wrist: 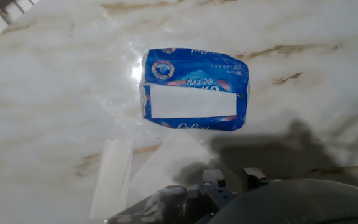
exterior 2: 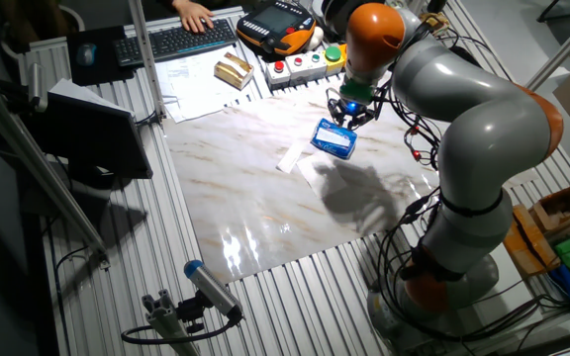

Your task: Pull out a napkin

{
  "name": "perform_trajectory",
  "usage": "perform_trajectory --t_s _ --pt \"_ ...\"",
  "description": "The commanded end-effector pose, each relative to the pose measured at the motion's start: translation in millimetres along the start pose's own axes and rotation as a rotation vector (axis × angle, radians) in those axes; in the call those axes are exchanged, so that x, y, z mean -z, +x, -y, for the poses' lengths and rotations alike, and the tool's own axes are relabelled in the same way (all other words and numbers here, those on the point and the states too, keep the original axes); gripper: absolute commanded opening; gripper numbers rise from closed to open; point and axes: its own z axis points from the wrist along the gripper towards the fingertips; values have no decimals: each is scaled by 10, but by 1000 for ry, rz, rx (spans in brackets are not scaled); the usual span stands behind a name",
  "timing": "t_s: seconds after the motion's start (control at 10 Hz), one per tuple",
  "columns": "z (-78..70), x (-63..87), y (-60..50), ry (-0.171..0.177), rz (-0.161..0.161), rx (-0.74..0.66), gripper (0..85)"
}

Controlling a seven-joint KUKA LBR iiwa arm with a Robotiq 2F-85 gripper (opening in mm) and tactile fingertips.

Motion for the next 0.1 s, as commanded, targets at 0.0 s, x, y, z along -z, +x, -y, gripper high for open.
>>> perform_trajectory --t_s 0.0 --pt "7 -7 -12 -1 1 0 257"
